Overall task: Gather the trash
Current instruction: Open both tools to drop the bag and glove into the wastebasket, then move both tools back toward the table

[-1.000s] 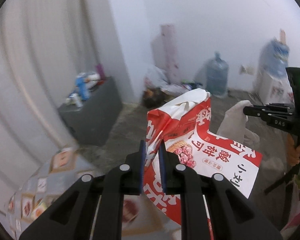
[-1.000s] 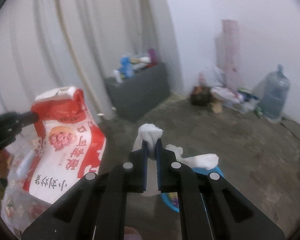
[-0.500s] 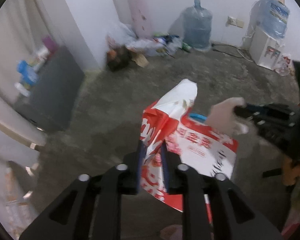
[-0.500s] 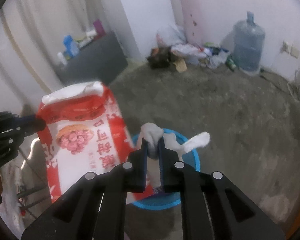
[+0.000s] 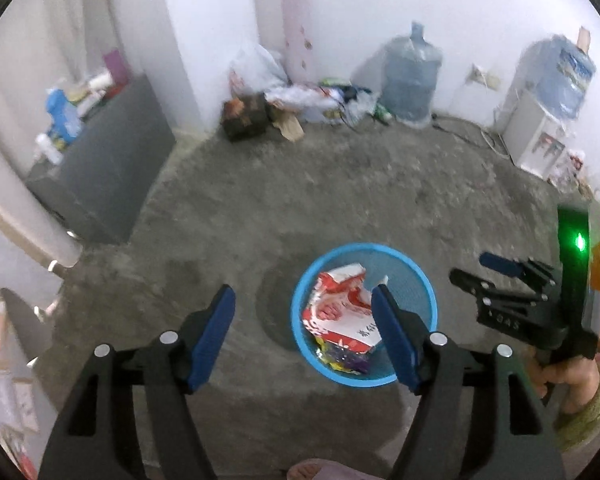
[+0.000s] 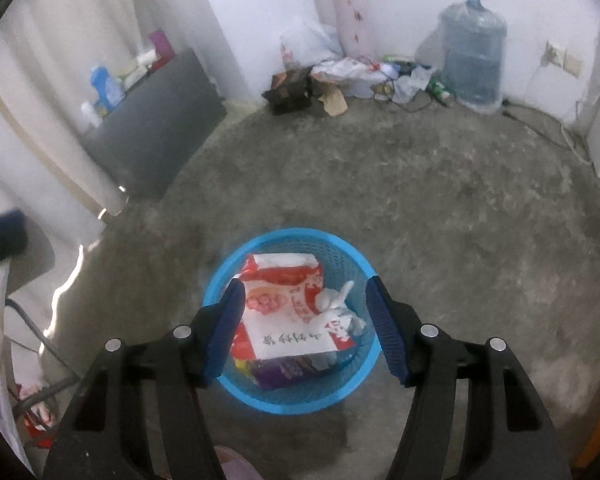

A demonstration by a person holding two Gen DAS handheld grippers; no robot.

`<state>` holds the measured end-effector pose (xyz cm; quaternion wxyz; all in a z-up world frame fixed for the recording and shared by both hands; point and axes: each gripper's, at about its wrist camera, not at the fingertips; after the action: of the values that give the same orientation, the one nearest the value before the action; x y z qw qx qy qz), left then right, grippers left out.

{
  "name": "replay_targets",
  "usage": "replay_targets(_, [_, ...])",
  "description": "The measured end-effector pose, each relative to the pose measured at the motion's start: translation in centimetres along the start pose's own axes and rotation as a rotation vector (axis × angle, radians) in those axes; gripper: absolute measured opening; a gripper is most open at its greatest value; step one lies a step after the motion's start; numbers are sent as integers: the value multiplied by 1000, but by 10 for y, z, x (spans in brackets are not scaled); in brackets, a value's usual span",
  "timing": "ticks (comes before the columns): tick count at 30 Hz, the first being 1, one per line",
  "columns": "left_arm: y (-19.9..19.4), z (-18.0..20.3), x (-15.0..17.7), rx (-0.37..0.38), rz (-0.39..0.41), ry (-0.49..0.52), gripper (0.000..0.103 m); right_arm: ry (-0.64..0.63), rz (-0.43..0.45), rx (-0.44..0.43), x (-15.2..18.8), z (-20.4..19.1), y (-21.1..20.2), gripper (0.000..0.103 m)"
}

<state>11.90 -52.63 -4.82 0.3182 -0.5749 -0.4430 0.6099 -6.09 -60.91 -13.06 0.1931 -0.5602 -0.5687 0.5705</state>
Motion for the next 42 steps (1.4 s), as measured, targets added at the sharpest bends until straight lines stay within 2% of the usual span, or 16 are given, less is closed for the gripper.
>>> replay_targets(4, [-43, -5, 16, -4, 69, -40, 75, -27, 61, 2, 11, -6, -23, 74])
replay_targets(9, [-91, -6, 58, -41, 123, -66, 79, -89, 101, 11, 33, -20, -56, 82])
replay_targets(14, [-136, -23, 108, -56, 168, -147, 81, -164, 120, 30, 46, -33, -77, 83])
replay_targets(20, [-181, -57, 182, -130, 215, -272, 81, -226, 150, -26, 52, -57, -99, 83])
replay_targets(26, [-213, -100, 269, -236, 222, -452, 81, -370, 165, -125, 57, -114, -110, 83])
replay_targets(29, [-226, -121, 315, -288, 215, -558, 81, -485, 160, -197, 61, -158, -112, 83])
replay_targets(33, [-239, -142, 361, -338, 202, -663, 81, -642, 144, -279, 70, -214, -111, 83])
replay_targets(38, [-239, -159, 407, -344, 180, -763, 81, -805, 109, -381, 86, -280, -107, 83])
replay_targets(42, [-235, -169, 431, -321, 174, -825, 81, -931, 53, -485, 100, -335, -98, 83])
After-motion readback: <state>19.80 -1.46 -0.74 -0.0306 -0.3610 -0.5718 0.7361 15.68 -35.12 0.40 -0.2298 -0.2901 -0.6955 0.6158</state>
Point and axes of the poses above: each gripper's, at about its wrist camera, not at the fingertips, and y roughly the way its jaws point, z to its right, x to its underside, and after that the axes turned 9 degrees about -z, right-handed
